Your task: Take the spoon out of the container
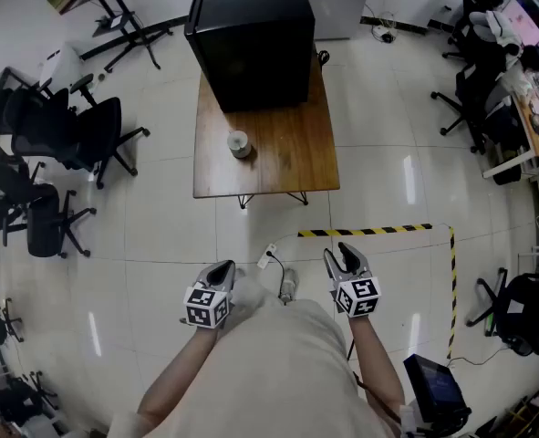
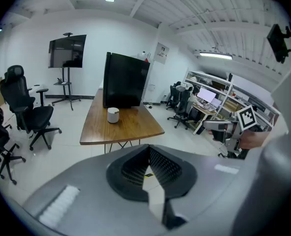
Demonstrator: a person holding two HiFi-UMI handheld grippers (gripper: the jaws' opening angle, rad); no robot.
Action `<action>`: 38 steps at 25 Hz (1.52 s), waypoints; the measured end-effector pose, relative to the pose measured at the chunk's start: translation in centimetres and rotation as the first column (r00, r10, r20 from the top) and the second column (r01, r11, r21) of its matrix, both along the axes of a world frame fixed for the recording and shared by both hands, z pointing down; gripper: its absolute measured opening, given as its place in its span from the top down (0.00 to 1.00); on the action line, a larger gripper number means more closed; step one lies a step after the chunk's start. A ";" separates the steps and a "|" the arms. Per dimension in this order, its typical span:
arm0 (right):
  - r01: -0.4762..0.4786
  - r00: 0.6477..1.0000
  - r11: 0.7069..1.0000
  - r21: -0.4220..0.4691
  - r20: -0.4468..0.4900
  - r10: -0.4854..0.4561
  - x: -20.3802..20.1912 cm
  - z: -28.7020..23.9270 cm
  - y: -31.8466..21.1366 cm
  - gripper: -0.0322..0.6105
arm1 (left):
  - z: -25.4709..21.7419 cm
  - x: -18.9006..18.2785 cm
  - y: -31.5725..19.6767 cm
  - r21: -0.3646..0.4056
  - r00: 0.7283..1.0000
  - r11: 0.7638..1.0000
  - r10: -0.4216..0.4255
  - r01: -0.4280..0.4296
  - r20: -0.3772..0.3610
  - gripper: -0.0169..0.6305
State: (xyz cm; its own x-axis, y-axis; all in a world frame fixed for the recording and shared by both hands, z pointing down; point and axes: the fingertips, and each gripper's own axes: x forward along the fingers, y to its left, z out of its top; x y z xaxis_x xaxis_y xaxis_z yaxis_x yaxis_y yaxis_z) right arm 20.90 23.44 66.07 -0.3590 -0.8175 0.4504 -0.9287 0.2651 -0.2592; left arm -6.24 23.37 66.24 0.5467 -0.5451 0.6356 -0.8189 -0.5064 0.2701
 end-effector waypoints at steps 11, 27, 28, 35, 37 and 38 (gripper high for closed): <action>0.080 0.996 0.995 0.063 0.036 -0.082 -1.2 -2.7 0.4 0.68 | -1.2 2.1 0.4 0.056 0.999 0.998 -0.036 0.038 -0.034 0.98; 0.114 0.992 0.991 0.076 0.036 -0.117 -1.6 -2.8 -2.2 0.70 | -1.0 -0.5 -0.1 0.062 0.993 0.991 -0.116 0.117 -0.018 0.98; 0.115 0.993 0.991 0.074 0.032 -0.117 -1.6 -2.8 -2.6 0.70 | -1.1 -0.4 -0.6 0.064 0.993 0.991 -0.117 0.118 -0.023 0.98; 0.090 0.996 0.994 0.062 0.011 -0.091 -2.9 -3.0 -6.2 0.70 | -1.2 -1.5 -5.8 0.078 0.998 0.995 -0.058 0.059 -0.015 0.98; 0.068 0.998 0.996 0.057 0.011 -0.069 -3.3 -3.2 -7.8 0.70 | -1.3 -2.0 -7.9 0.078 0.999 0.996 -0.037 0.039 -0.016 0.98; 0.058 0.998 0.997 0.055 0.010 -0.059 -3.6 -3.3 -8.6 0.70 | -1.4 -2.4 -9.0 0.080 1.000 0.996 -0.027 0.028 -0.015 0.98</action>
